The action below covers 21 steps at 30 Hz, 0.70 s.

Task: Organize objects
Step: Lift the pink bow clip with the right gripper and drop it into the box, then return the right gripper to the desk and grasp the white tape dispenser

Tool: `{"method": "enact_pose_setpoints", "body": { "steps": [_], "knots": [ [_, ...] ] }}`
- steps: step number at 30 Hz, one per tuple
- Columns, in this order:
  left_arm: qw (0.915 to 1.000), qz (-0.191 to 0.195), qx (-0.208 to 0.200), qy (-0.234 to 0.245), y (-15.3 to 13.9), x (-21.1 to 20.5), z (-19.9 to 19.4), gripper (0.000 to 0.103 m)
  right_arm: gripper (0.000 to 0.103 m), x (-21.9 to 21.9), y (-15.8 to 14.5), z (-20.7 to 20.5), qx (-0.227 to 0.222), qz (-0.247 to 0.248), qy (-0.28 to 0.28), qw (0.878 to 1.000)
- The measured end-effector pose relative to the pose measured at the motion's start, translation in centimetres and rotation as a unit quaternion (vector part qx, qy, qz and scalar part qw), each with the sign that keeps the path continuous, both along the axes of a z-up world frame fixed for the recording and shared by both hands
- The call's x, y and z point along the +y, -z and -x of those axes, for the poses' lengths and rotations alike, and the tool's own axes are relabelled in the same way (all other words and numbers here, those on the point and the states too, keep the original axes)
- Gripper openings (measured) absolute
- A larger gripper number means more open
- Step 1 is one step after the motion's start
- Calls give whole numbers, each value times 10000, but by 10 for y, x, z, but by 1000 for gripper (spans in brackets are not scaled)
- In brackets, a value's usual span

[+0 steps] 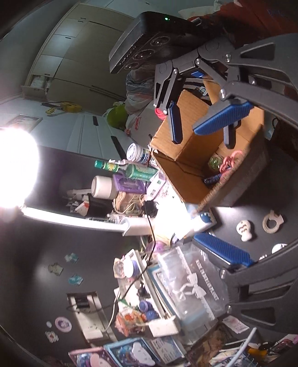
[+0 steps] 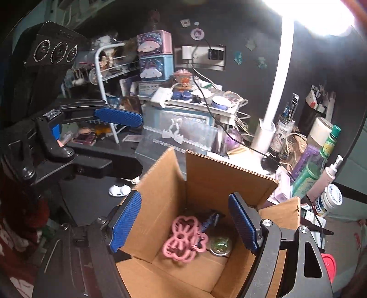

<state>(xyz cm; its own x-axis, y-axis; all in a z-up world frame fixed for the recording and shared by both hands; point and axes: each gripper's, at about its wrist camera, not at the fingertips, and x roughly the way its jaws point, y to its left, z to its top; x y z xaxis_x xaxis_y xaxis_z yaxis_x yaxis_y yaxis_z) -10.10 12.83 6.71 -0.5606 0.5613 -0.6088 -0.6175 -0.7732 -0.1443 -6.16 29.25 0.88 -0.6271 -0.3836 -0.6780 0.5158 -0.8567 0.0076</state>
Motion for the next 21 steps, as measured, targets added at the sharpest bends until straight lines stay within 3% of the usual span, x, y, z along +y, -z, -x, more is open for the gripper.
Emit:
{"method": "enact_pose_setpoints", "body": {
  "steps": [8, 11, 16, 21],
  "knots": [
    [9966, -65, 317, -762, 13, -75, -33, 91, 76, -65, -5, -29, 223, 371, -755, 9962],
    [9921, 46, 428, -1181, 28, -104, -47, 91, 76, -98, 6, -38, 65, 515, -1182, 9916],
    [9874, 56, 314, -1548, 61, -139, -61, 99, 76, -145, 40, -51, -165, 460, -1705, 9841],
    [9832, -75, 168, -1814, 98, -166, -72, 100, 76, -170, 92, -47, -653, 466, -1711, 9820]
  ]
}}
